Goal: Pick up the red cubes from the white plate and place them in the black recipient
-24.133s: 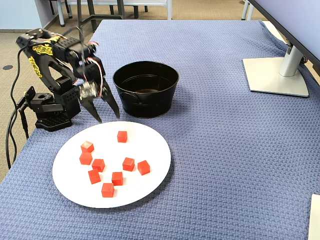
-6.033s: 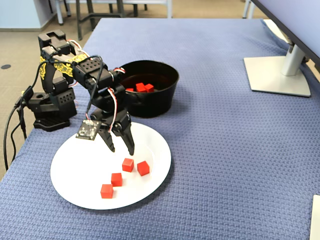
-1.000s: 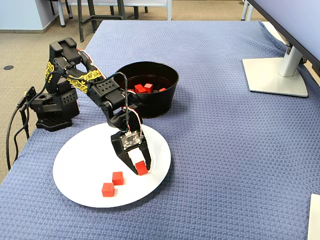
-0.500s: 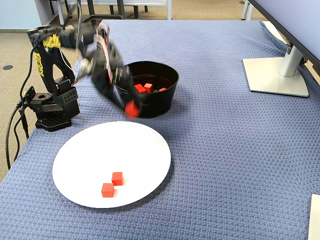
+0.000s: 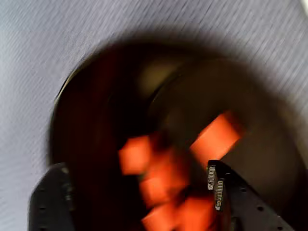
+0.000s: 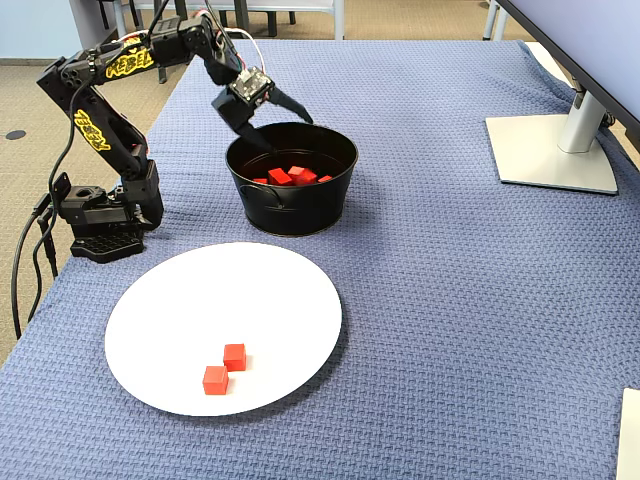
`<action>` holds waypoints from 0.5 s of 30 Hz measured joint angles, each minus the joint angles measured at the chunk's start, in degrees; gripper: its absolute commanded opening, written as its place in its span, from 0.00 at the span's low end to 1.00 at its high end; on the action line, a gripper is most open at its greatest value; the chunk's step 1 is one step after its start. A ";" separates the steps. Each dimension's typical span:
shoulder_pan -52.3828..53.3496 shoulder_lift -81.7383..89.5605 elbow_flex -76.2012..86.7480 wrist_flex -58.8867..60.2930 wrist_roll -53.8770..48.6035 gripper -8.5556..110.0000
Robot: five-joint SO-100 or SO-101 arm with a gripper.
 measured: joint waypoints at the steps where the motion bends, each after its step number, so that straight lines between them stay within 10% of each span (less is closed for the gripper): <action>1: 2.99 -0.09 0.00 0.00 -3.69 0.31; 15: 46.14 -11.16 8.79 -30.41 -47.81 0.27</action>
